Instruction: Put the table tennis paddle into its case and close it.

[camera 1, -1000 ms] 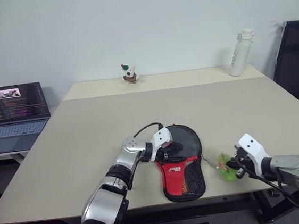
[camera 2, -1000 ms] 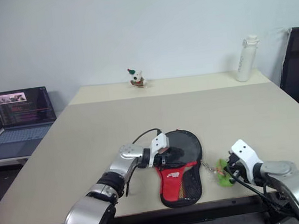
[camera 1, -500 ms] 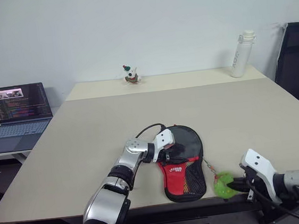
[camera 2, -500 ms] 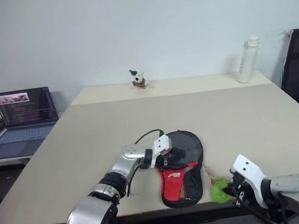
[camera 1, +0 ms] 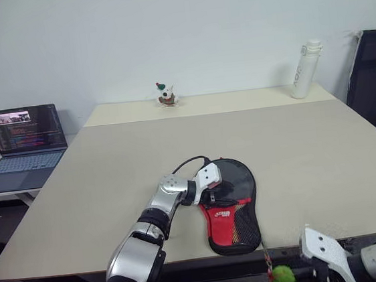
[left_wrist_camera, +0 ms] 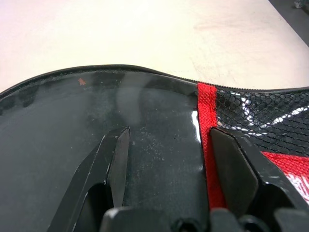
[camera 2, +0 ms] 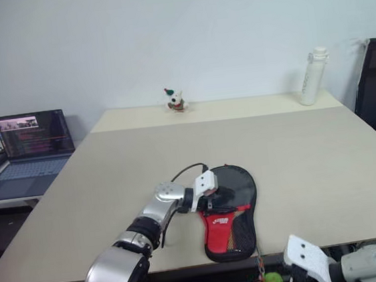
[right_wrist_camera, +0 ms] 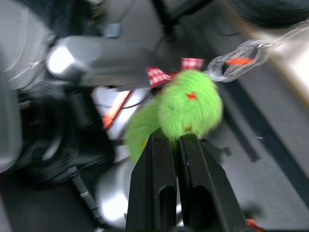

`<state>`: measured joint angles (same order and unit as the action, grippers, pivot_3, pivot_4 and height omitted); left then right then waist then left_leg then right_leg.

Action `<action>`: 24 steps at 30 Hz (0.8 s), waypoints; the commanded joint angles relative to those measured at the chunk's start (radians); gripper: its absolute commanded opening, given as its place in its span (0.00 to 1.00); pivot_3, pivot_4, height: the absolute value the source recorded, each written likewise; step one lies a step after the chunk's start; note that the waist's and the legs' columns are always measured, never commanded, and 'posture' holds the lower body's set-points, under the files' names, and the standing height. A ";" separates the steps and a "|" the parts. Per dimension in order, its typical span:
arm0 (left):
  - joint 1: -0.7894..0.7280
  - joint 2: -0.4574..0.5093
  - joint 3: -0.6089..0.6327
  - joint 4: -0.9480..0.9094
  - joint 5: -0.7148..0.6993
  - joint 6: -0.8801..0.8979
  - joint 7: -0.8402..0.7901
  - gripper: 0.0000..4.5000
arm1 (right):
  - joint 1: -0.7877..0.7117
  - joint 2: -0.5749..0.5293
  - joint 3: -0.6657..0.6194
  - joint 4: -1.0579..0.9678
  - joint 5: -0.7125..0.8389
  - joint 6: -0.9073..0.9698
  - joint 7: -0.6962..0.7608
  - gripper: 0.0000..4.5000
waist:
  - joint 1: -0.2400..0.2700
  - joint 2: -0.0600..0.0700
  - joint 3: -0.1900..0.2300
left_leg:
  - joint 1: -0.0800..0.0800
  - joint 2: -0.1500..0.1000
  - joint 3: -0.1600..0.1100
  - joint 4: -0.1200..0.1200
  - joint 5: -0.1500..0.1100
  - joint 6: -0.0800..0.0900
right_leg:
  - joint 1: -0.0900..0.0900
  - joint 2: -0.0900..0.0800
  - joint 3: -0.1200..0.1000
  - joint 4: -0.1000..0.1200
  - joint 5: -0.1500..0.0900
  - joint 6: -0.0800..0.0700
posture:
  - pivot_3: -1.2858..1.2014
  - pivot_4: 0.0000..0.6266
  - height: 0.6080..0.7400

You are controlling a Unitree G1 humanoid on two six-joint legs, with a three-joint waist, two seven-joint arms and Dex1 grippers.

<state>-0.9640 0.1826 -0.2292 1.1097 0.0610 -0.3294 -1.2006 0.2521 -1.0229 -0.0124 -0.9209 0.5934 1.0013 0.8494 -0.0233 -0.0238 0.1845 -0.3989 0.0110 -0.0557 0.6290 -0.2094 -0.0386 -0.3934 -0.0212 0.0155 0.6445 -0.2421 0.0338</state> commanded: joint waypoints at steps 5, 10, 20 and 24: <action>0.018 0.000 -0.026 0.035 0.050 0.017 0.032 0.63 | 0.024 -0.017 0.023 -0.098 0.101 -0.005 0.019 0.01 | 0.000 -0.001 0.000 | 0.001 0.000 -0.001 0.000 0.000 0.000 | 0.002 -0.001 -0.001 -0.001 -0.002 -0.003 | 0.52 0.24 1.00; 0.022 0.002 -0.025 0.030 0.048 0.018 0.031 0.63 | -0.009 -0.009 0.029 -0.060 0.107 -0.002 0.003 0.05 | 0.001 -0.002 -0.001 | 0.001 0.000 -0.001 0.000 0.000 0.000 | 0.003 -0.001 -0.001 -0.002 -0.002 -0.003 | 0.52 0.24 1.00; 0.038 -0.011 0.014 -0.041 -0.013 0.046 0.001 0.63 | -0.231 0.030 -0.158 0.062 0.332 0.062 -0.058 0.80 | -0.001 -0.003 0.000 | 0.002 0.000 0.000 0.001 0.000 0.000 | 0.004 -0.002 -0.001 -0.002 -0.002 -0.003 | 0.52 0.24 1.00; 0.065 0.013 0.064 -0.187 -0.088 0.119 -0.043 0.63 | -0.415 0.087 -0.127 0.227 0.245 0.000 -0.128 0.80 | -0.002 -0.003 0.001 | 0.001 0.000 0.001 0.000 0.000 0.000 | 0.002 -0.002 0.000 -0.002 -0.001 -0.003 | 0.52 0.24 1.00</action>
<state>-0.9096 0.1856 -0.1904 1.0055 0.0187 -0.2472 -1.2194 -0.1227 -0.9535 -0.1397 -0.7409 0.8752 1.0449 0.7469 -0.0250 -0.0268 0.1850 -0.4000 0.0112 -0.0549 0.6285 -0.2096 -0.0389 -0.3931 -0.0228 0.0151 0.6425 -0.2432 0.0318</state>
